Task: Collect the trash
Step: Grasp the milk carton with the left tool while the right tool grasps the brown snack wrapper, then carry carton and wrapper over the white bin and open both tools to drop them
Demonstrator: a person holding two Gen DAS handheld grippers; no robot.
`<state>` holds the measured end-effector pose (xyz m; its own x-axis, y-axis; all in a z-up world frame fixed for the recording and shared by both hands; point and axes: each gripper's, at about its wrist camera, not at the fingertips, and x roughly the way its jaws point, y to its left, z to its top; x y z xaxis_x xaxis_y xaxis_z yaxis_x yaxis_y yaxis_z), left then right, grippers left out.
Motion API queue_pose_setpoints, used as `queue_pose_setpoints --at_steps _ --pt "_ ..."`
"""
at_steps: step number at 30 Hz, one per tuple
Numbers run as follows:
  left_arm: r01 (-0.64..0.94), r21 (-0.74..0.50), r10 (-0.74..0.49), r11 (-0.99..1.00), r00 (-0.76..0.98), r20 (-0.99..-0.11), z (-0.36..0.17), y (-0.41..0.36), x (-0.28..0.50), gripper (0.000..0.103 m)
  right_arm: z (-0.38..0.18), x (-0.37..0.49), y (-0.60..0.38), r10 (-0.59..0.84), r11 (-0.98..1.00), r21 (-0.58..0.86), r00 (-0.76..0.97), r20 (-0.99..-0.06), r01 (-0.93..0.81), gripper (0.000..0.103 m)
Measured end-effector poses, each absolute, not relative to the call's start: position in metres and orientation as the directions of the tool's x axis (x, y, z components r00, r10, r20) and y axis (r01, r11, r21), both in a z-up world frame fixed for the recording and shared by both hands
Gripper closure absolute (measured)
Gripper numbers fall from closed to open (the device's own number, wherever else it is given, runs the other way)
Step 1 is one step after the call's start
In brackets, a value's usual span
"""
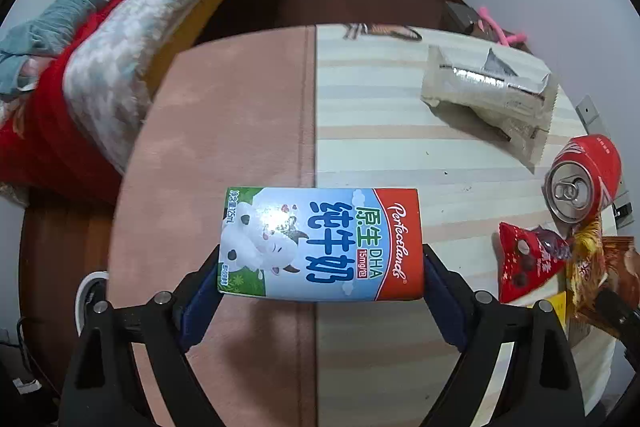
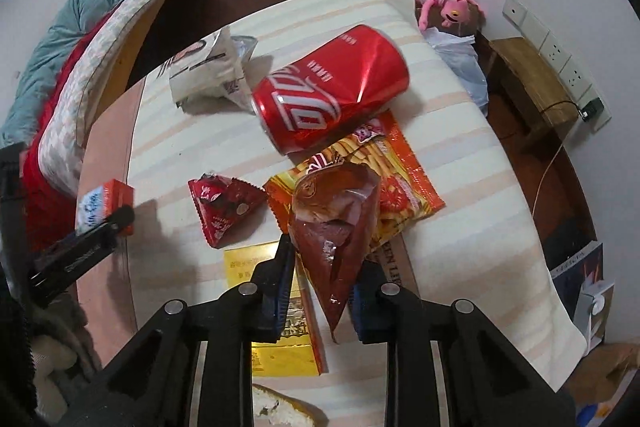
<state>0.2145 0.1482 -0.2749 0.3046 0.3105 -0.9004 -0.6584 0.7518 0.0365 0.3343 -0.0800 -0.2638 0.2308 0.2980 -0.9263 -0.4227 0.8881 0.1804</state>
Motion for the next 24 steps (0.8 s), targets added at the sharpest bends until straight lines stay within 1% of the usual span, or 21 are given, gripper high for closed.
queue_pose_setpoints --at_steps 3,8,14,19,24 --pt "-0.661 0.054 0.35 0.749 0.325 -0.878 -0.262 0.144 0.201 0.013 -0.262 0.327 -0.077 0.305 0.878 0.177 0.235 -0.923 -0.445 0.085" --pt "-0.666 0.059 0.387 0.744 0.357 -0.85 -0.24 0.136 0.17 0.013 -0.245 0.307 -0.071 0.347 0.844 0.188 0.244 -0.906 -0.503 0.091" --pt "-0.695 -0.005 0.382 0.719 0.4 -0.833 -0.214 0.13 0.122 0.013 -0.209 0.283 -0.078 0.438 0.796 0.249 0.242 -0.866 -0.551 0.092" --pt "-0.722 -0.044 0.393 0.691 0.426 -0.815 -0.195 0.131 0.083 0.013 -0.175 0.255 -0.077 0.488 0.744 0.264 0.23 -0.842 -0.614 0.092" --pt "-0.754 -0.045 0.447 0.656 0.435 -0.782 -0.163 0.147 0.039 0.013 -0.147 0.216 -0.046 0.538 0.666 0.27 0.197 -0.82 -0.695 0.092"
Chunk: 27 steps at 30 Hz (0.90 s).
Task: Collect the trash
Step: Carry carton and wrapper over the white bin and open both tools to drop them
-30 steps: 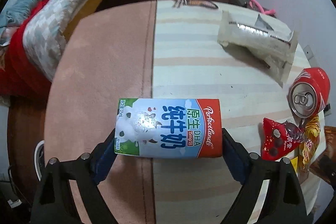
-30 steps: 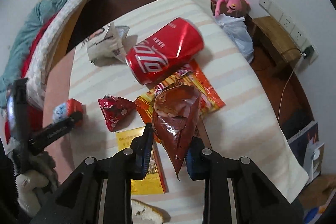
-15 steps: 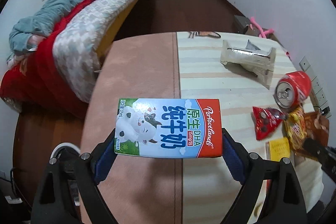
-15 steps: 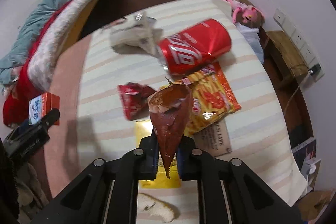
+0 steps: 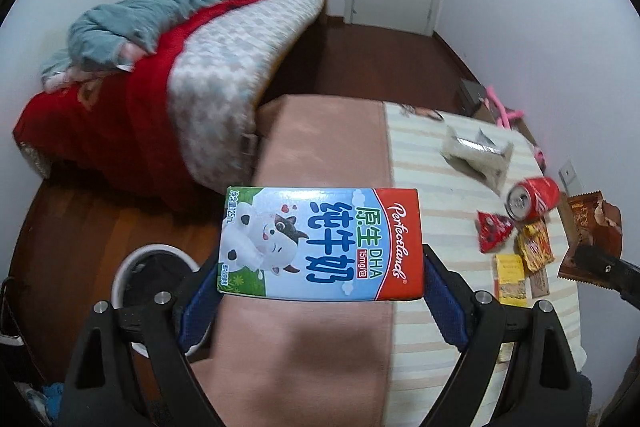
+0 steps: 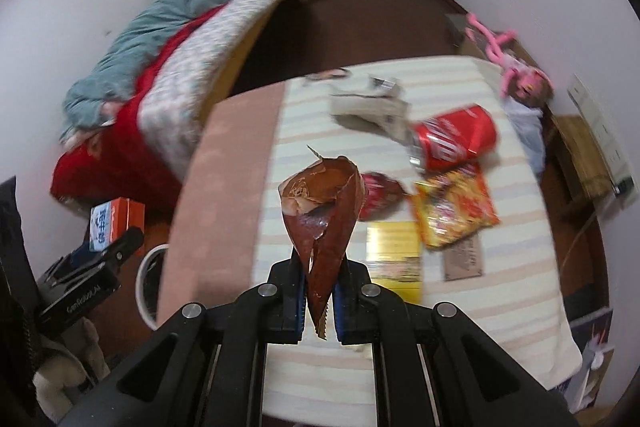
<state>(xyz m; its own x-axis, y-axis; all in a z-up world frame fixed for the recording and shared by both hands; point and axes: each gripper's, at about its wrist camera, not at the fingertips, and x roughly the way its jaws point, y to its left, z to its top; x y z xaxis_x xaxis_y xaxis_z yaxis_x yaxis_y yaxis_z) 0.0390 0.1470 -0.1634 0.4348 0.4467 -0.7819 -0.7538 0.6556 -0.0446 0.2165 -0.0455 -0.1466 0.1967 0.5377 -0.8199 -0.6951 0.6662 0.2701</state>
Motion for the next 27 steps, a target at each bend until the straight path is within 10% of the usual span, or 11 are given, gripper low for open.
queue_pose_setpoints --at_steps 13,27 --pt "-0.856 -0.032 0.515 0.517 0.34 -0.787 -0.146 0.238 -0.09 0.014 -0.149 0.078 0.129 0.605 0.366 0.359 -0.073 -0.793 -0.859 0.093" --pt "-0.914 -0.253 0.095 0.317 0.296 -0.95 -0.325 0.403 -0.181 0.012 -0.345 -0.032 0.308 0.253 0.293 0.407 -0.341 -0.905 -0.865 0.093"
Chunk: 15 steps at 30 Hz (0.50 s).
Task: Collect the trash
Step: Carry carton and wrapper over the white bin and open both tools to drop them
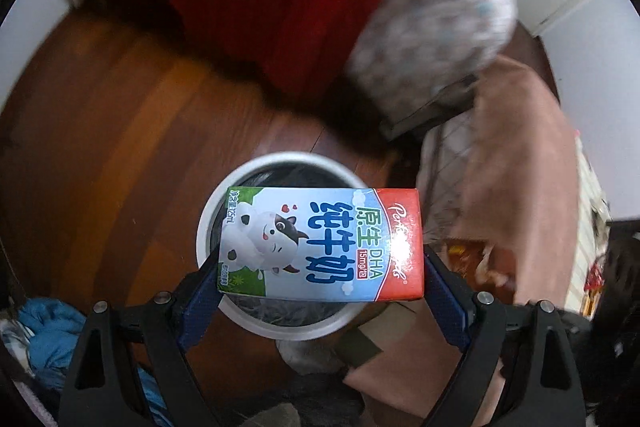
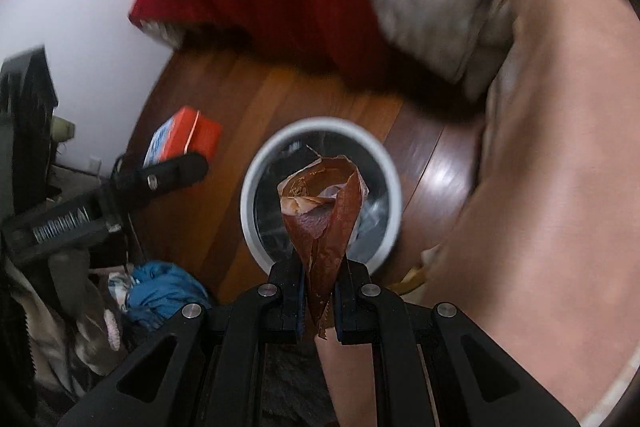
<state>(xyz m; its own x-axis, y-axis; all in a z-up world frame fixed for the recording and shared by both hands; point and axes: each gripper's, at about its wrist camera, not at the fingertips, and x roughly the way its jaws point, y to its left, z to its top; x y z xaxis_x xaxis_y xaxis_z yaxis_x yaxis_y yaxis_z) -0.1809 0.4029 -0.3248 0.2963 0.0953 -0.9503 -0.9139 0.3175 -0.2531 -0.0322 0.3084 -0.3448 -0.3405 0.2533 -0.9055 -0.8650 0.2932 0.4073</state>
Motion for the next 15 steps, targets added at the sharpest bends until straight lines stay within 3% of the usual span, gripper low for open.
queue_pose_setpoints --at_steps 3,5,6,11,15 --pt "-0.928 -0.26 0.037 0.267 0.28 -0.959 -0.359 0.421 -0.191 0.012 -0.38 -0.038 0.323 0.195 0.314 0.42 -0.376 -0.906 -0.851 0.092" --pt "-0.935 -0.266 0.011 0.234 0.276 -0.961 -0.374 0.427 -0.199 0.0 -0.399 -0.043 0.332 0.153 0.318 0.437 -0.41 -0.899 -0.841 0.091" --pt "-0.941 -0.262 0.003 0.213 0.269 -0.963 -0.381 0.429 -0.205 0.0 -0.408 -0.045 0.337 0.131 0.325 0.434 -0.414 -0.901 -0.84 0.089" --pt "-0.961 -0.233 0.007 0.147 0.236 -0.972 -0.393 0.424 -0.228 0.0 -0.436 -0.05 0.348 0.042 0.364 0.386 -0.399 -0.916 -0.848 0.04" --pt "-0.983 -0.129 0.099 0.129 0.142 -0.985 -0.382 0.409 -0.246 0.0 -0.431 -0.05 0.35 0.036 0.356 0.359 -0.371 -0.928 -0.863 0.02"
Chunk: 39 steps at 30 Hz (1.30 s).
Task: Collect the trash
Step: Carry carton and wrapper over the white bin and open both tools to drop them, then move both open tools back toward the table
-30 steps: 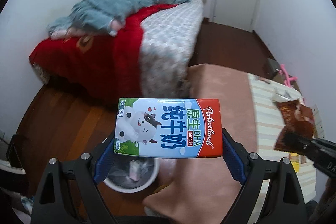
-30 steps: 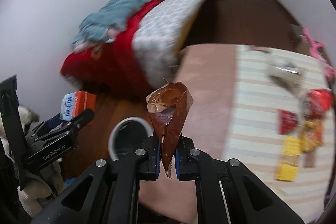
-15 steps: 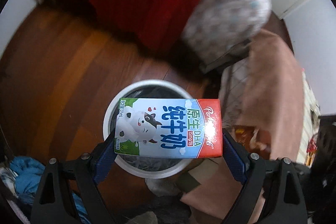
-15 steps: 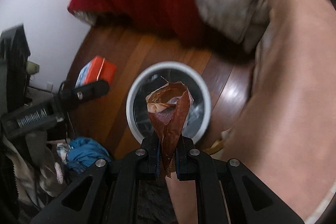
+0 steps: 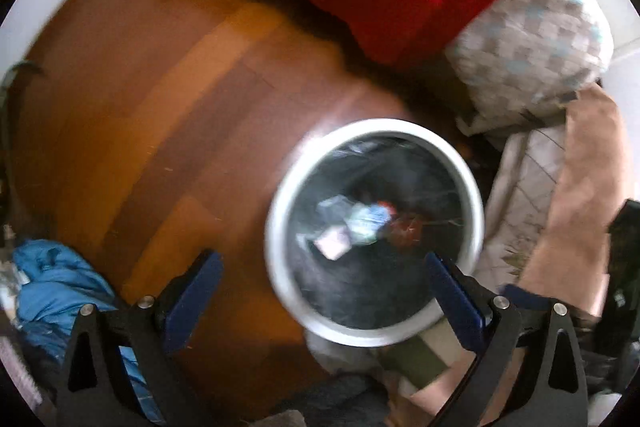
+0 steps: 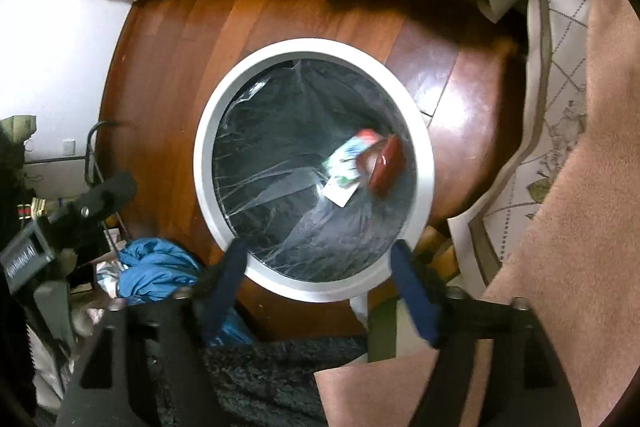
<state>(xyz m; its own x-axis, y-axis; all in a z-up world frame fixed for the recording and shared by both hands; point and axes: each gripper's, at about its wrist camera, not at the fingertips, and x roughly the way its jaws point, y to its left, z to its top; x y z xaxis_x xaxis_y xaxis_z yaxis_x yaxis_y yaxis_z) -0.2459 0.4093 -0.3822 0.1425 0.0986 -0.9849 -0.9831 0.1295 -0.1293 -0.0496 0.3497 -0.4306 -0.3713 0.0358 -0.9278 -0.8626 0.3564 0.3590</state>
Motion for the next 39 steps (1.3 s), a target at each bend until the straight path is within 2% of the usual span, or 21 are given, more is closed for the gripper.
queue_pose_setpoints --at_steps 2,4,13,28,39 --pt "-0.989 -0.069 0.149 0.132 0.089 -0.985 -0.375 0.4 -0.254 0.0 -0.425 -0.048 0.349 0.031 0.349 0.345 -0.357 -0.934 -0.871 0.008" --pt "-0.991 -0.019 0.181 0.132 0.042 -0.982 -0.371 0.392 -0.258 0.0 -0.416 -0.049 0.345 0.026 0.322 0.301 -0.309 -0.951 -0.898 0.002" --pt "-0.986 0.03 0.236 0.163 0.009 -0.972 -0.351 0.355 -0.257 0.0 -0.386 -0.065 0.329 0.031 0.209 0.037 -0.031 -0.999 -0.977 0.0" --pt "-0.977 0.037 0.32 0.21 0.033 -0.947 -0.302 0.324 -0.25 0.0 -0.328 -0.065 0.302 0.137 0.224 0.042 -0.011 -0.991 -0.974 0.0" --pt "-0.971 0.022 0.459 0.239 0.093 -0.884 -0.213 0.284 -0.249 0.0 -0.237 -0.061 0.259 0.333 0.251 0.134 -0.045 -0.942 -0.959 0.0"
